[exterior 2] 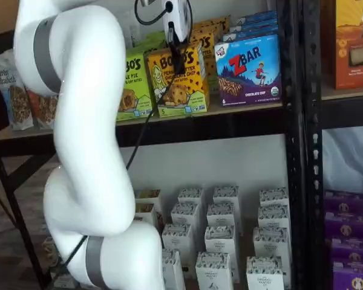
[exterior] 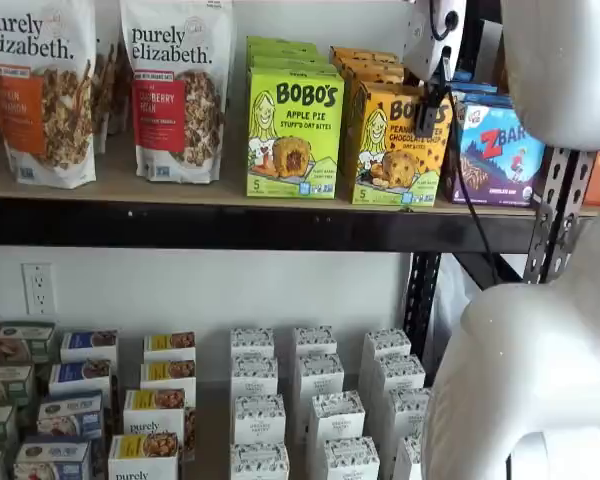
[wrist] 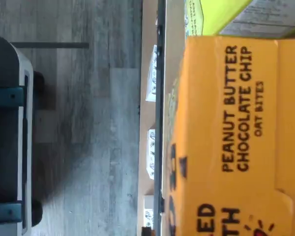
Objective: Pick up the orange box on the top shelf, the fifth box from the left
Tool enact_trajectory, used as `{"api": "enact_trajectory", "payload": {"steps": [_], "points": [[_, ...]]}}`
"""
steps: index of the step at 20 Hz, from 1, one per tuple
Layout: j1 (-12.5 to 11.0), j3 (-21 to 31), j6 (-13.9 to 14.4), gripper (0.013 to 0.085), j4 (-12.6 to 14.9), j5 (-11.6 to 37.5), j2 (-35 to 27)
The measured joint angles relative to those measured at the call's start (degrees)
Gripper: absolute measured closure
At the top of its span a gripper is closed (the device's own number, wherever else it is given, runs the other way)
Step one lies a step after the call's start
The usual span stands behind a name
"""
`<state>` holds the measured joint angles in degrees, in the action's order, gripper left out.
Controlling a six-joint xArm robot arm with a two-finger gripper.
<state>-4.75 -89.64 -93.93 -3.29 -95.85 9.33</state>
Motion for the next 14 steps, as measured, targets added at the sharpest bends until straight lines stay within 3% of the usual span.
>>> {"api": "enact_trajectory", "payload": {"steps": [14], "points": [[-0.45,0.96,-0.23,0.045,-1.64,1.82,0.83]]}}
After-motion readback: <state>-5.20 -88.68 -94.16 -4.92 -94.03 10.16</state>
